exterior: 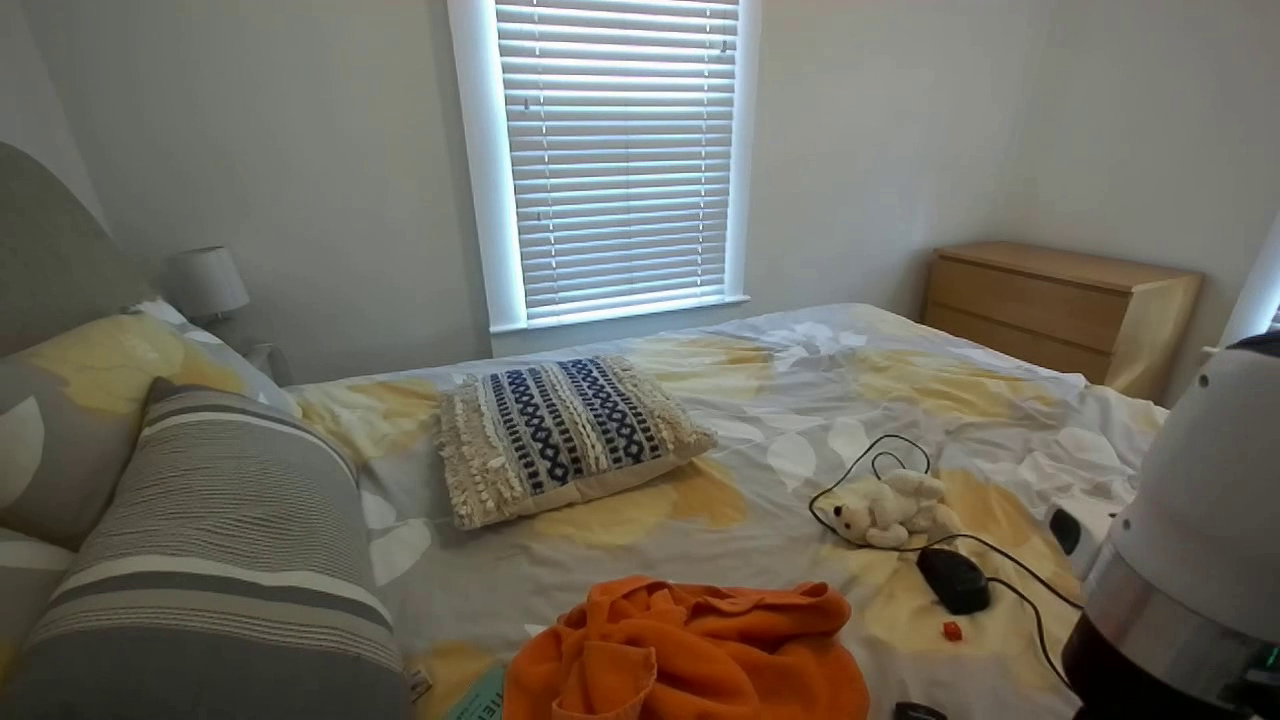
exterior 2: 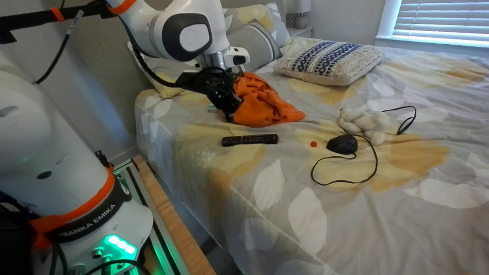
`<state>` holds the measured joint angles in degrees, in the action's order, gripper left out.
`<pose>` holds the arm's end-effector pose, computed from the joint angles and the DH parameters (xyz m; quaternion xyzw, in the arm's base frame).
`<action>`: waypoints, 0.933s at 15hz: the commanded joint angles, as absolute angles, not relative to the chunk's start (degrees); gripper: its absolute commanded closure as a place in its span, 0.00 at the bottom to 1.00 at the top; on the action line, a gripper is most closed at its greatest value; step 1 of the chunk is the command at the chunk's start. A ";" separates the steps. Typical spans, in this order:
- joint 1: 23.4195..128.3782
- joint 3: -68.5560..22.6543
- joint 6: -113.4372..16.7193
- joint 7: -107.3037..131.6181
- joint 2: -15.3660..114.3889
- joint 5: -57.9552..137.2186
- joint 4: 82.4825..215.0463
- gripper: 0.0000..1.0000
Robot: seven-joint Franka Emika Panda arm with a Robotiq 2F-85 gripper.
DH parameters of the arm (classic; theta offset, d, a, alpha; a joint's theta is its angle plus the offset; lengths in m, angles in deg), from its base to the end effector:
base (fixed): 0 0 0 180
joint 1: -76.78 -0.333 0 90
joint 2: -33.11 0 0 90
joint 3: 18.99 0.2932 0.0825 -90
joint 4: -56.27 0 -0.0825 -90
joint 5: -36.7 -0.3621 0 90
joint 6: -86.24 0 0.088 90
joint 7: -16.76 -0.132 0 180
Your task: Press a button on the remote
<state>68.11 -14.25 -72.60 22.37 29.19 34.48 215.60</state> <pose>0.3737 0.0869 0.2096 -0.9886 -0.1475 -0.0295 0.0067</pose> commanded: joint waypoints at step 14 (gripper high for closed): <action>69.32 -6.61 -88.33 28.71 40.15 27.72 214.85 1.00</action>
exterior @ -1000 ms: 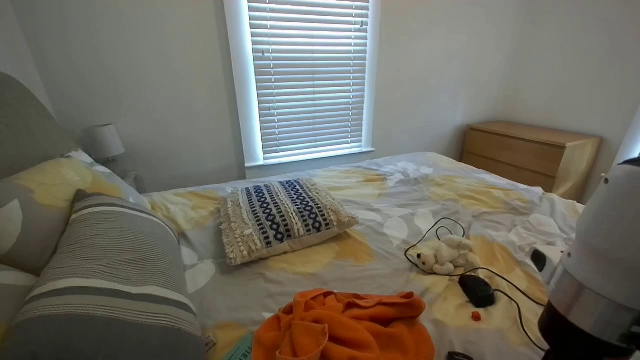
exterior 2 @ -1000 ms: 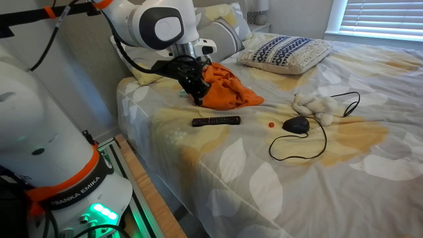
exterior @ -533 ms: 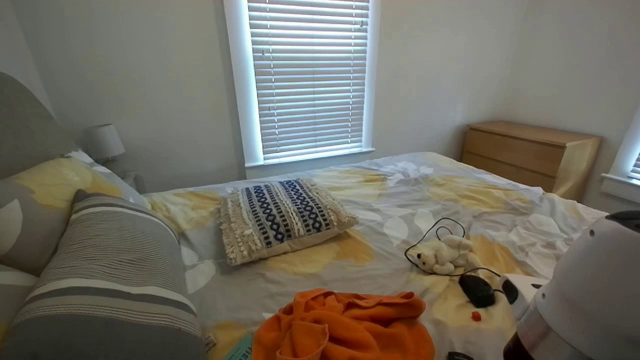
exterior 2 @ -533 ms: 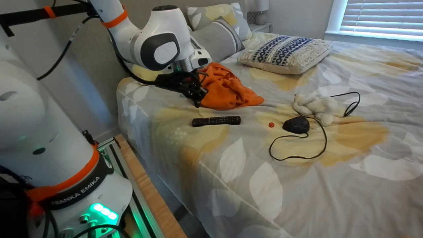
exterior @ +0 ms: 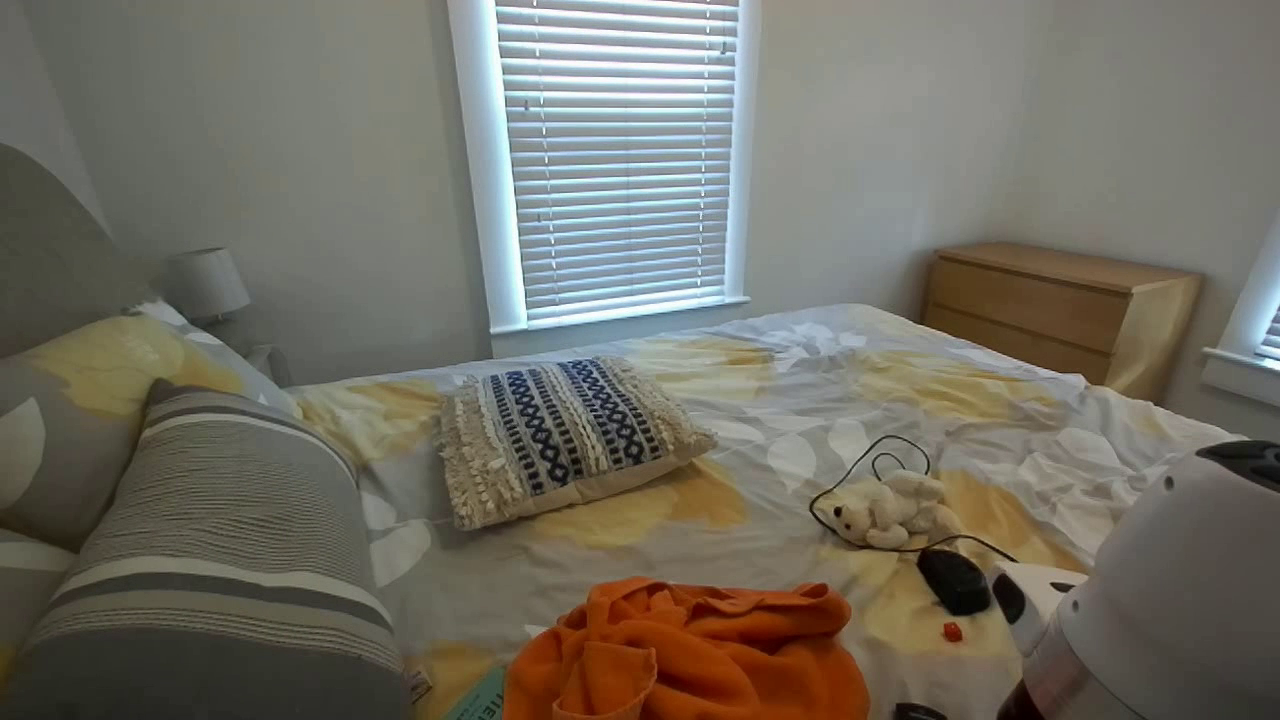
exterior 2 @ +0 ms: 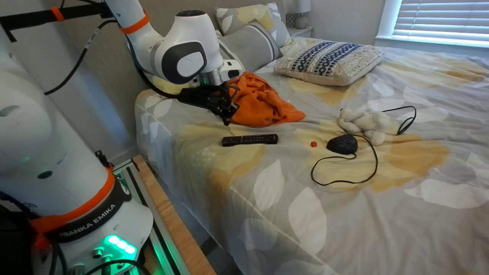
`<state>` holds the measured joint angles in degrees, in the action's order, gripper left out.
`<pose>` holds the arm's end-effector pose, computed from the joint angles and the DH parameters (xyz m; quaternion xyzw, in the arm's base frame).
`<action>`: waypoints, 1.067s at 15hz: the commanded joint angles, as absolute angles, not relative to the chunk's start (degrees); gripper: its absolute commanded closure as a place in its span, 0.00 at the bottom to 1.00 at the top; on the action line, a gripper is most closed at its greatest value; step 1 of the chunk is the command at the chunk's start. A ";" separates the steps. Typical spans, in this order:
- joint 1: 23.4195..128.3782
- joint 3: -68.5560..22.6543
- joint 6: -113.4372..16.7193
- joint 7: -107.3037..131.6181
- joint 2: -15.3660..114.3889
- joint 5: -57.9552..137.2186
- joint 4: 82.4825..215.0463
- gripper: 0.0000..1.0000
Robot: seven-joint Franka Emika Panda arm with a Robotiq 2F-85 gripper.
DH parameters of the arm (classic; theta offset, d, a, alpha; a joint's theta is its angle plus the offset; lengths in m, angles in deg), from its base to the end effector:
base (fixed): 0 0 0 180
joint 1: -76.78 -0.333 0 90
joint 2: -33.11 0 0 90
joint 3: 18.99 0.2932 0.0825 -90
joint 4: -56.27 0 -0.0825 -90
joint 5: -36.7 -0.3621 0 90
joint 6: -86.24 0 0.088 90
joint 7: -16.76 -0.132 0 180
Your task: Press a button on the remote
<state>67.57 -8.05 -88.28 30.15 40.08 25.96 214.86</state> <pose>0.3738 0.1257 0.1675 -0.9770 -0.1965 -0.0760 0.0322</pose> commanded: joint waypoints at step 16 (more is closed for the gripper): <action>79.98 0.07 -94.66 26.58 51.95 24.96 209.48 1.00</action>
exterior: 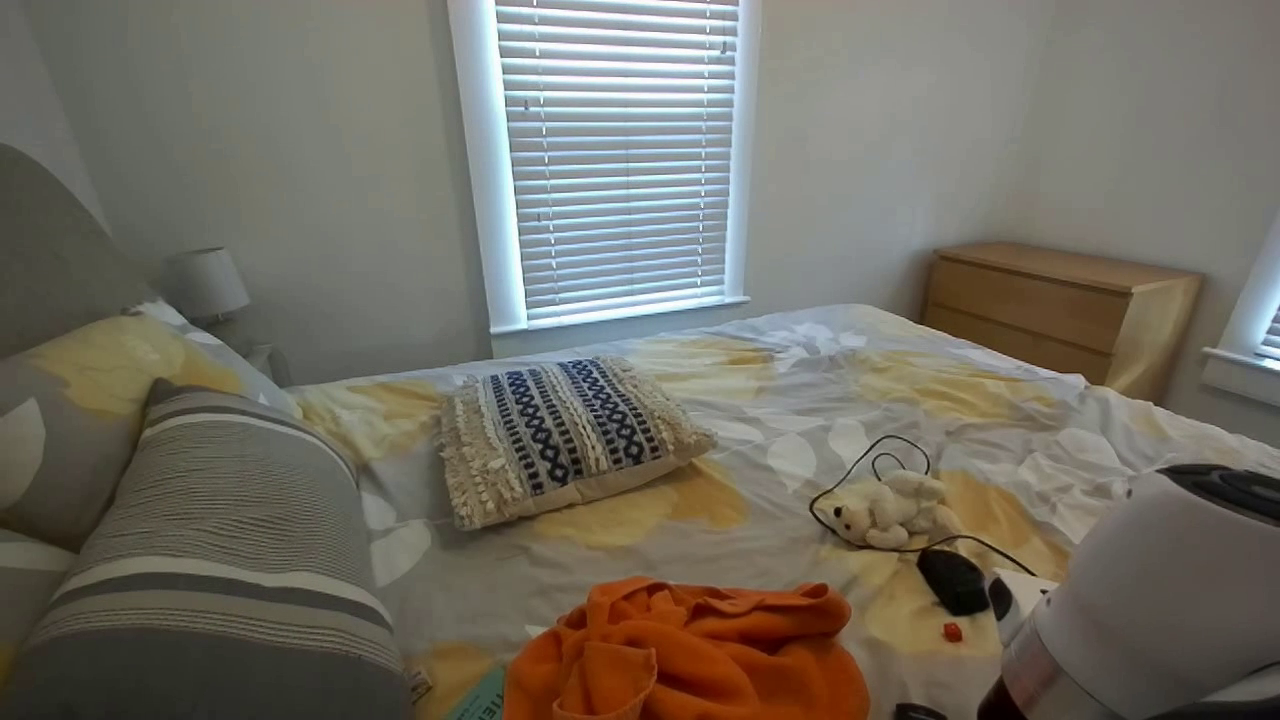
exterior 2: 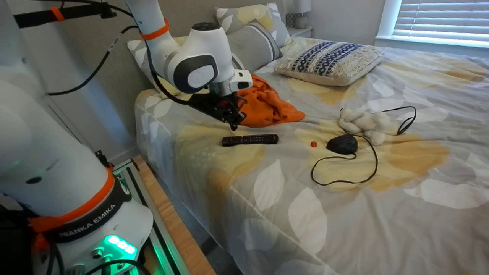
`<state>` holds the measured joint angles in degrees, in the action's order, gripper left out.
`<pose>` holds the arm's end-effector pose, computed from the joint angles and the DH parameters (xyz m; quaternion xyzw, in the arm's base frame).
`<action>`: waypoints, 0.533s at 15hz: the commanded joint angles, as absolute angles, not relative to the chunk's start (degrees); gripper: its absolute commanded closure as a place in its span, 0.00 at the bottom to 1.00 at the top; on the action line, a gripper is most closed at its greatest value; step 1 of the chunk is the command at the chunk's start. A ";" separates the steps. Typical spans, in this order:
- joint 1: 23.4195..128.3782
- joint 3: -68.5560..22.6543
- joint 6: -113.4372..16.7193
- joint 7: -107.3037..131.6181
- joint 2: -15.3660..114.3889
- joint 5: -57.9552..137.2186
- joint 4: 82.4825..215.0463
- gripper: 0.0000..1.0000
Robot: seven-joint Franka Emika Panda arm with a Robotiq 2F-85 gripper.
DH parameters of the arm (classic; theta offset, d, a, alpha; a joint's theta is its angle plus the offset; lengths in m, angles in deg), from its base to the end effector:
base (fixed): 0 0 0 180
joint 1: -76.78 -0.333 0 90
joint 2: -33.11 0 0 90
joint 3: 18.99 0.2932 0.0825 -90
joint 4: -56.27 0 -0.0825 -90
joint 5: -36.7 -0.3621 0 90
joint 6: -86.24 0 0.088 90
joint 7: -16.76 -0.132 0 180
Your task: Press a button on the remote
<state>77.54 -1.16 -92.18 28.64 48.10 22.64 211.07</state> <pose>0.3923 0.1108 0.1393 -0.9883 -0.1212 -0.0736 0.0555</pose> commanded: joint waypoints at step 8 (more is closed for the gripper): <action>85.98 3.80 -96.84 23.83 57.66 28.58 206.79 1.00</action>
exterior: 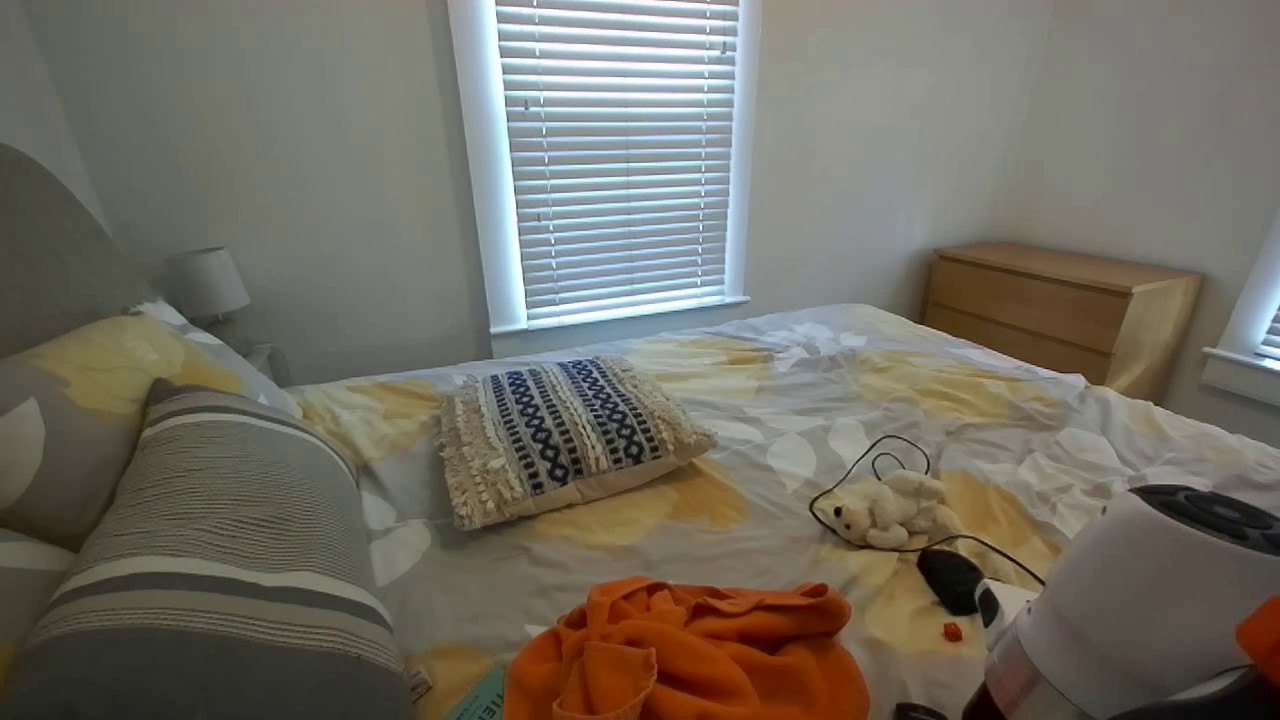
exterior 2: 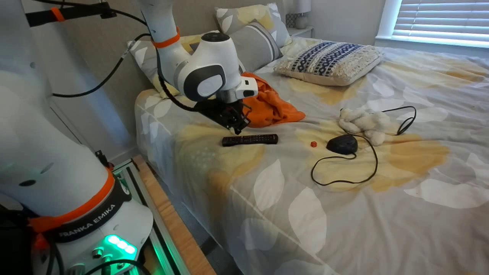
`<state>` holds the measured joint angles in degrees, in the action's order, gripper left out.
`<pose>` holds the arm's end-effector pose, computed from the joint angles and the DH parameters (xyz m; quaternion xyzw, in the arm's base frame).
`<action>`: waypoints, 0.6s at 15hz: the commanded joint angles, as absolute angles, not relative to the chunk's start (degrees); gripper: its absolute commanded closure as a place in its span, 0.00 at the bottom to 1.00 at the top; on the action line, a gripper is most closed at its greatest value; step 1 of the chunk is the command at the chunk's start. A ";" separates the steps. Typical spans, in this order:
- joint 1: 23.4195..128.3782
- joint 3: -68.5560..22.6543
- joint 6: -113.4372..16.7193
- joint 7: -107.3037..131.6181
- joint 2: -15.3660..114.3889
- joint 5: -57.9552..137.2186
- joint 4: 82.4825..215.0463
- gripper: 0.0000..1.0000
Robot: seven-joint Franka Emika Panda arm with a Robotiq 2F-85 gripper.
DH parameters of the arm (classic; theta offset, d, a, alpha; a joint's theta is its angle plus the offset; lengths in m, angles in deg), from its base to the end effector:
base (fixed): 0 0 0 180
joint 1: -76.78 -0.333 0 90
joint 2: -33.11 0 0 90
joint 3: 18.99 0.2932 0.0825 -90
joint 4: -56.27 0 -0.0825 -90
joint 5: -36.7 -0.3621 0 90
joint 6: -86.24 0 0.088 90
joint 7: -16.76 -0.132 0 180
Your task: Press a button on the remote
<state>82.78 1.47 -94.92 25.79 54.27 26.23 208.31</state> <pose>0.4028 0.1056 0.1167 -0.9902 -0.0966 -0.0713 0.0708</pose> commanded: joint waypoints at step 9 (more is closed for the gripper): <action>88.98 5.50 -96.91 22.68 62.02 31.13 203.96 1.00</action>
<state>86.84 3.78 -95.12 24.22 59.34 29.43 205.04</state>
